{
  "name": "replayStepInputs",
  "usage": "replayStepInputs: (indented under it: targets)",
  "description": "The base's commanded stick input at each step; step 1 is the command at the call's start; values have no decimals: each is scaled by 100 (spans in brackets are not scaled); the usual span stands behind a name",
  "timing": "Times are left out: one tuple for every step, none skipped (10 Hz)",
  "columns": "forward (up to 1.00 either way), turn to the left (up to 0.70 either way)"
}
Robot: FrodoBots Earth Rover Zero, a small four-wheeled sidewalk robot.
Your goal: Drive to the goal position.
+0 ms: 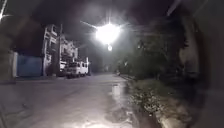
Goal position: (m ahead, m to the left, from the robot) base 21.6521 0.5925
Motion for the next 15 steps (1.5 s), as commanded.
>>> replayStepInputs:
  targets:
    - [5, 4]
    - [4, 5]
    - [4, 5]
    - [4, 5]
    - [4, 5]
    - [4, 5]
    - [4, 5]
    - [42, 4]
    - [49, 4]
    - [49, 4]
    - [49, 4]
    - [49, 4]
    - [49, 4]
    - [49, 4]
    - [49, 4]
